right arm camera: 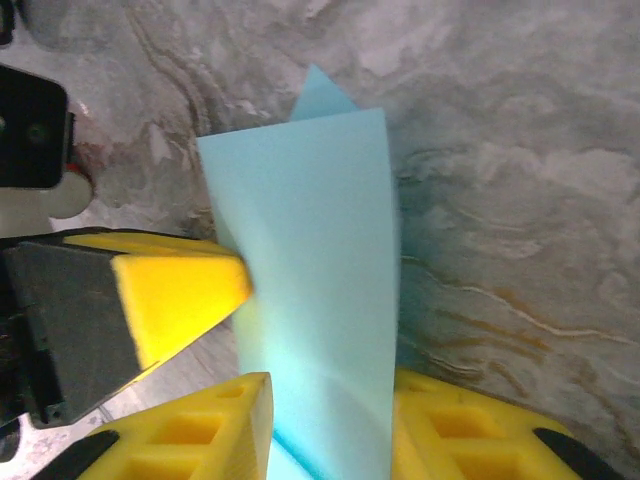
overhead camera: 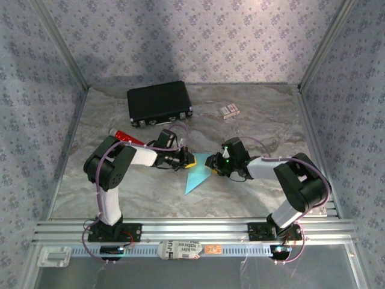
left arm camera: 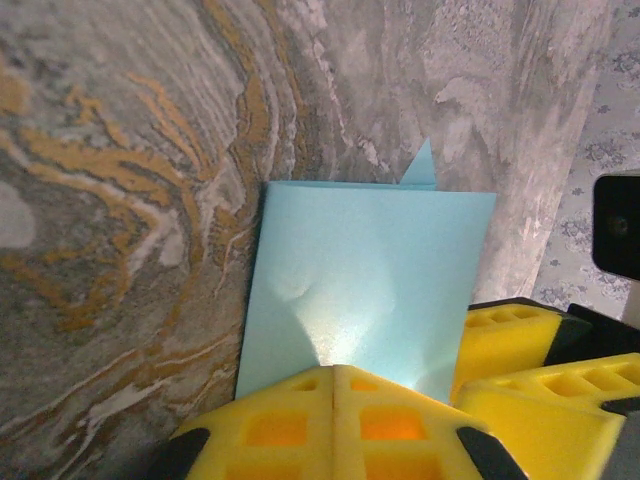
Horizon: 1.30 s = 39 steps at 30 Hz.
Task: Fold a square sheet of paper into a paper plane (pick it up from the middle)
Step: Fold the wing for the fifth time at the center of the table.
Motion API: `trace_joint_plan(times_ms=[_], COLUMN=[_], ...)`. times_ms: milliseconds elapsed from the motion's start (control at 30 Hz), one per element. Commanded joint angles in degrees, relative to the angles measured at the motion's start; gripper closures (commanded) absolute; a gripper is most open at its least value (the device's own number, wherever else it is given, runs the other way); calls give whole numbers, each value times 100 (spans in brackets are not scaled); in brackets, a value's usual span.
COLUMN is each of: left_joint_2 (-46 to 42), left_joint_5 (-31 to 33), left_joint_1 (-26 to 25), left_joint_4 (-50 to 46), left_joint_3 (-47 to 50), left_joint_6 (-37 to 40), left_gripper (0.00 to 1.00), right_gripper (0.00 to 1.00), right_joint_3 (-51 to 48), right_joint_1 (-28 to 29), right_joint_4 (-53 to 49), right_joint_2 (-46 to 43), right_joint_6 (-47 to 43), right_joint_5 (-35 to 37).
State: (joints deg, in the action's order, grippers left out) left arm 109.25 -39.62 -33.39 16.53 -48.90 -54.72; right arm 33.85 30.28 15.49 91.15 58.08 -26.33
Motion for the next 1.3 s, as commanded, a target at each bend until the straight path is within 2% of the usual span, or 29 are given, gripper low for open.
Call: trace_joint_plan(times_ms=[0,267,733,1000,1267], left_joint_2=[-58,-97,-134,-120,-84], left_joint_5=[-126,-107,-38,-77,-134], left_joint_1=[14,13,36,59,61], left_joint_4=[-266,-227,-263,-287,-230], left_joint_3=[171,212,209,153,142], left_joint_6=[-10,-47,-74,-48,-48], left_gripper=[95,95,94,94,94], right_gripper=[69,73,70,70,74], right_joint_3=[48,326,436,544,704], right_joint_1=[-14,-49,-164,-265,-373], right_joint_4=[254,379,-374,-460,-494], right_joint_2=[1,379,377,476,702], right_joint_6=[0,-317,-739,-974,-1268], right_joint_5=[-215,-574,-374,-480,-920])
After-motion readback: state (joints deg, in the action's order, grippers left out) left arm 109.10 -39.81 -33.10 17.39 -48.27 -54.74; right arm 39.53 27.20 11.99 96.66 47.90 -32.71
